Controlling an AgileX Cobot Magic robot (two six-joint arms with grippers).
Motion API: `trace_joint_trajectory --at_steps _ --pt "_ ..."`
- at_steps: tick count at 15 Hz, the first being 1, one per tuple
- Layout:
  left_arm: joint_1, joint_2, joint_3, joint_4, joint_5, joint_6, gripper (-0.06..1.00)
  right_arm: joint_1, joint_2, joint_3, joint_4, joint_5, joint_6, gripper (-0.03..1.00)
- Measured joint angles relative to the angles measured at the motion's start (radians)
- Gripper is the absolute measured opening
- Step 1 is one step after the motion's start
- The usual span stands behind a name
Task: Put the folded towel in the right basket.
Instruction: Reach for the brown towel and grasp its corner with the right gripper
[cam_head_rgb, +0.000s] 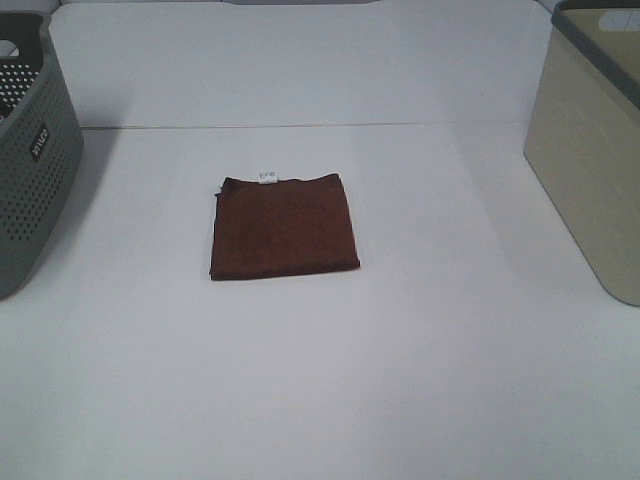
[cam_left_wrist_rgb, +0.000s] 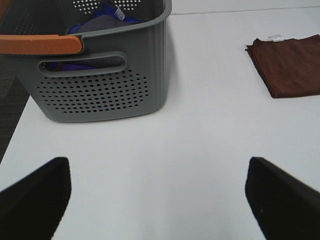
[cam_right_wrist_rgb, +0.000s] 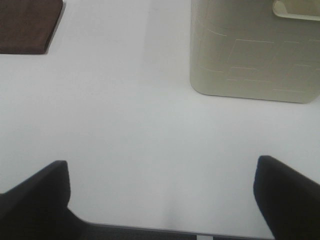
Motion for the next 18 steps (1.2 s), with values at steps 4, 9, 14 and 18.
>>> trace_joint_trajectory --at_steps 4,9,14,18 --pt "0.0 0.0 0.0 0.0 0.0 0.0 0.88 0.0 0.0 0.0 0.0 0.0 0.0 0.96" --pt "0.0 0.0 0.0 0.0 0.0 0.0 0.88 0.0 0.0 0.0 0.0 0.0 0.0 0.96" --pt "0.0 0.0 0.0 0.0 0.0 0.0 0.88 0.0 0.0 0.0 0.0 0.0 0.0 0.96" --pt "0.0 0.0 0.0 0.0 0.0 0.0 0.88 0.0 0.0 0.0 0.0 0.0 0.0 0.96"
